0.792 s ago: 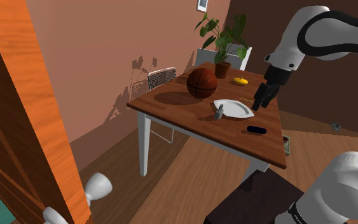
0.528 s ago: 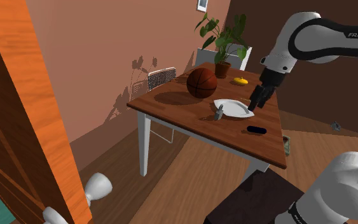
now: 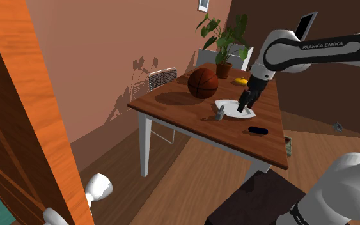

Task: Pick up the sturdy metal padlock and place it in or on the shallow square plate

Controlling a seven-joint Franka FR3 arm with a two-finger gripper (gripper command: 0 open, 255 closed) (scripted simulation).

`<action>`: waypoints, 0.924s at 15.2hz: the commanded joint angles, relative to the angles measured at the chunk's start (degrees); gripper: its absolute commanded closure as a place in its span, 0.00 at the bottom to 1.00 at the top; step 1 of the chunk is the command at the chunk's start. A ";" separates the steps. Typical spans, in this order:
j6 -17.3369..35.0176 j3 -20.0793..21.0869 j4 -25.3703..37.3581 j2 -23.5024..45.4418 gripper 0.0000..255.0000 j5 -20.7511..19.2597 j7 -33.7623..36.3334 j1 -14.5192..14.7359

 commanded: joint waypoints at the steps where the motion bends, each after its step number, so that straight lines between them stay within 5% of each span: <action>1: 2.96 -1.20 1.60 4.33 0.00 -0.31 -1.73 -0.19; 14: 15.19 -6.09 18.04 31.95 0.00 3.23 -12.21 -1.56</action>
